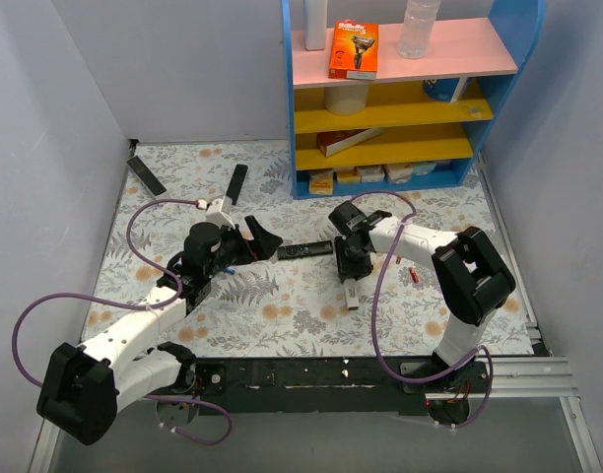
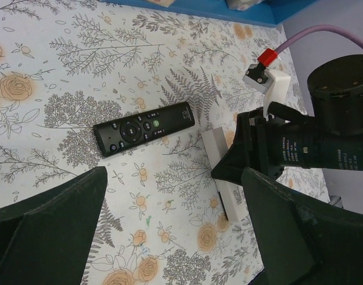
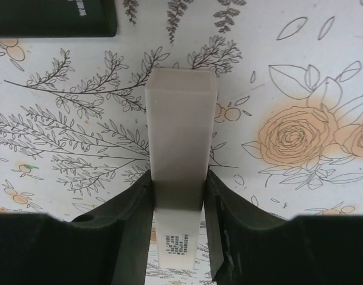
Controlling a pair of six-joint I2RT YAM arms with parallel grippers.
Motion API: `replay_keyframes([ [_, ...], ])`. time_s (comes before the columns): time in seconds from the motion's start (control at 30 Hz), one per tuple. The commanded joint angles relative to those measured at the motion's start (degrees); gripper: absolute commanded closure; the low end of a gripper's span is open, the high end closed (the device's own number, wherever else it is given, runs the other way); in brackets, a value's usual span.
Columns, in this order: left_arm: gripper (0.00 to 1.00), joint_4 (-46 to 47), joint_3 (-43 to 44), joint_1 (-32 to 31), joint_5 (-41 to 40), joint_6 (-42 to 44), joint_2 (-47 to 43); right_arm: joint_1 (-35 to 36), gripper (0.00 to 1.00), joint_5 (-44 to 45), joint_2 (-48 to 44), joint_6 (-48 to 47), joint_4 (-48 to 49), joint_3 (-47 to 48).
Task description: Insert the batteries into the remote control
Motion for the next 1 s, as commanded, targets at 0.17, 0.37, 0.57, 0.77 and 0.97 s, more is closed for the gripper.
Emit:
replay_keyframes([
  [0.17, 0.02, 0.9, 3.0, -0.2, 0.0, 3.9, 1.0, 0.5, 0.31, -4.7, -5.3, -3.5, -3.9, -2.3],
  [0.37, 0.02, 0.0, 3.1, -0.3, -1.4, 5.1, 0.5, 0.7, 0.27, -14.1, -8.4, -8.4, -6.0, -6.0],
  [0.57, 0.02, -2.1, 2.7, -0.2, -7.4, 4.3, -2.5, 5.3, 0.27, -23.2, -3.7, -12.1, -4.9, -2.2],
  [0.77, 0.02, -4.2, 2.7, -0.2, -15.1, 3.2, -6.2, 8.9, 0.26, -23.5, 6.9, -16.4, -5.3, 11.5],
  [0.97, 0.02, -5.3, 1.8, -0.3, -19.3, 2.0, -9.2, 8.9, 0.23, -22.5, 8.4, -21.5, -4.4, 19.6],
])
